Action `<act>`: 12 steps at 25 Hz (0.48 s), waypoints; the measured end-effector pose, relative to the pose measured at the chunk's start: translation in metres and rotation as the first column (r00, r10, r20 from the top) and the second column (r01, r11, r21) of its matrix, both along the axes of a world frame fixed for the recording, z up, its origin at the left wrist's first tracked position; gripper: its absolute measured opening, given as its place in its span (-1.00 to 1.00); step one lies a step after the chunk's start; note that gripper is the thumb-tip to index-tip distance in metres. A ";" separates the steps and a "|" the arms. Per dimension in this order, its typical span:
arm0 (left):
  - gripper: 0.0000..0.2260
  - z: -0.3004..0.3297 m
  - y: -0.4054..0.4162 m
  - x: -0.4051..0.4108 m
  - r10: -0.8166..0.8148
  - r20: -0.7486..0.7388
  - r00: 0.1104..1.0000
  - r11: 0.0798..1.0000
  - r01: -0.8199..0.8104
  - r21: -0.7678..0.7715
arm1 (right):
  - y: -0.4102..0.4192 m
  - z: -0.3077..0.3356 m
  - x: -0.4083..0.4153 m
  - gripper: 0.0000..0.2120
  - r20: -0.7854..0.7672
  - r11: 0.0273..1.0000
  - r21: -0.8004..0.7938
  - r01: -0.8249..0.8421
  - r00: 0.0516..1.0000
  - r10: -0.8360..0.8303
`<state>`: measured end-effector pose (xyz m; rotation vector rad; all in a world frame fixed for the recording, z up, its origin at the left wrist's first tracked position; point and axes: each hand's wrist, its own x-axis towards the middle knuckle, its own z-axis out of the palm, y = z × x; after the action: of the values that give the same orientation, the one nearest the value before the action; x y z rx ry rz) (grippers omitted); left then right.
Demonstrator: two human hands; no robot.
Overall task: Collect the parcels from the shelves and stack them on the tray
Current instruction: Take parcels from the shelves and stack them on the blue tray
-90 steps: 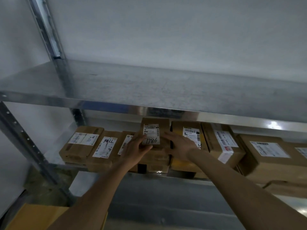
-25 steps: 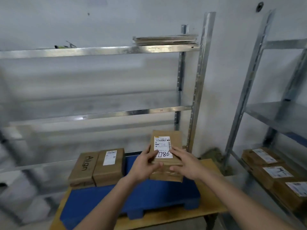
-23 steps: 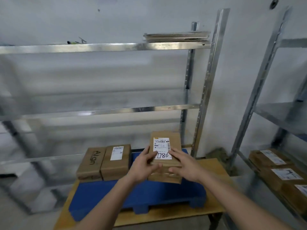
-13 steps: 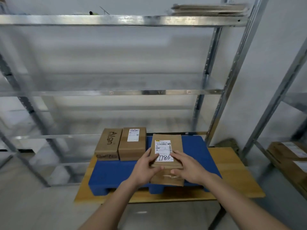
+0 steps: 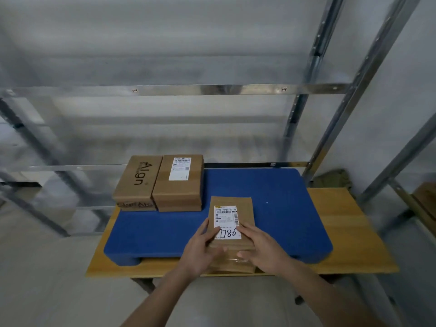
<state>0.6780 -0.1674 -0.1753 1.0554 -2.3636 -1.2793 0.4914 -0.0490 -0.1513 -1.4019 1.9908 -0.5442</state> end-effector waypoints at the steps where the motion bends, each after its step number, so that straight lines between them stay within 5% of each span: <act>1: -0.41 -0.008 -0.006 -0.005 0.014 0.009 1.000 1.000 -0.014 0.006 | -0.007 -0.008 -0.005 -0.27 0.014 1.000 -0.007 0.004 1.000 -0.004; 12: -0.44 -0.039 -0.064 -0.039 0.051 -0.015 0.999 0.995 -0.052 -0.091 | -0.076 -0.044 -0.055 -0.25 0.045 0.994 -0.075 -0.085 0.995 0.088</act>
<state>0.6389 -0.2316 -0.2142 1.0703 -2.3454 -1.1456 0.4361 -0.1248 -0.1957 -1.4981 1.8800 -0.6115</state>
